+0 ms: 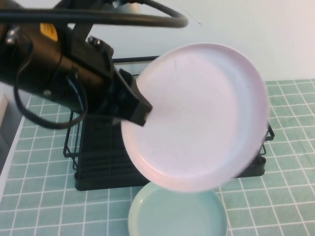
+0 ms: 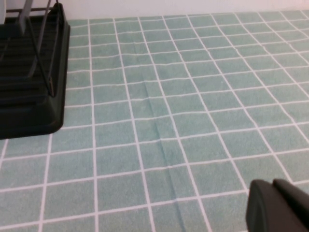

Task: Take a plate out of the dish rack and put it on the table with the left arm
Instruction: Place the plate from the table

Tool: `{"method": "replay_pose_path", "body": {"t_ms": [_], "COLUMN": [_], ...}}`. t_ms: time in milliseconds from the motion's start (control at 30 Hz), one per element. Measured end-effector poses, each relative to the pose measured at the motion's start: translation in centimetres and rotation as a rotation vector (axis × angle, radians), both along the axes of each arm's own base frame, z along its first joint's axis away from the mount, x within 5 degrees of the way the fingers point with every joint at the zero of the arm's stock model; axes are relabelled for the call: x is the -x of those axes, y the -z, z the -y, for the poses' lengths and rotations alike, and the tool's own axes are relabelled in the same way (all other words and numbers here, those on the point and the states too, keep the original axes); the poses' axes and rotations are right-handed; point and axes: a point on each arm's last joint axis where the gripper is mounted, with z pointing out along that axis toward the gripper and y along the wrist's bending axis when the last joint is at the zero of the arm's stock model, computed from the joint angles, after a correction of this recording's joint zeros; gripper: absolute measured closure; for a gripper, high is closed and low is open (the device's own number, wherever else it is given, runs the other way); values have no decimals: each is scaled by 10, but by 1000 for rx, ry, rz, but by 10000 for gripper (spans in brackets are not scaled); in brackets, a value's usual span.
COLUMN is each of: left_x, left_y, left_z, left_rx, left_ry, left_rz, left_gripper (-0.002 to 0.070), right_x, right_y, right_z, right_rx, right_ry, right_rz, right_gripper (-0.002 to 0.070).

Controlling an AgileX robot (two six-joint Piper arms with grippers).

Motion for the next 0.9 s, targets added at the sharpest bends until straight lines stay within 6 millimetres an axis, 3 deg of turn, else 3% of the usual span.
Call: {"method": "replay_pose_path", "body": {"t_ms": [133,333,667,900], "left_x": [12,16,17,24], "left_y": [17,68,164,207], "left_z": [7,17,11,-4], "left_rx": [93,217,316,289], "left_ry": [61,31,-261,-407], "left_rz": [-107,-287,-465,-482], "left_gripper": [596,596,596,596], "right_x": [0,0,0,0], "right_y": [0,0,0,0], "right_z": [0,0,0,0], "right_rx": [0,0,0,0], "right_ry": [0,0,0,0], "right_rz": [0,0,0,0], "right_gripper": [678,678,678,678]}}
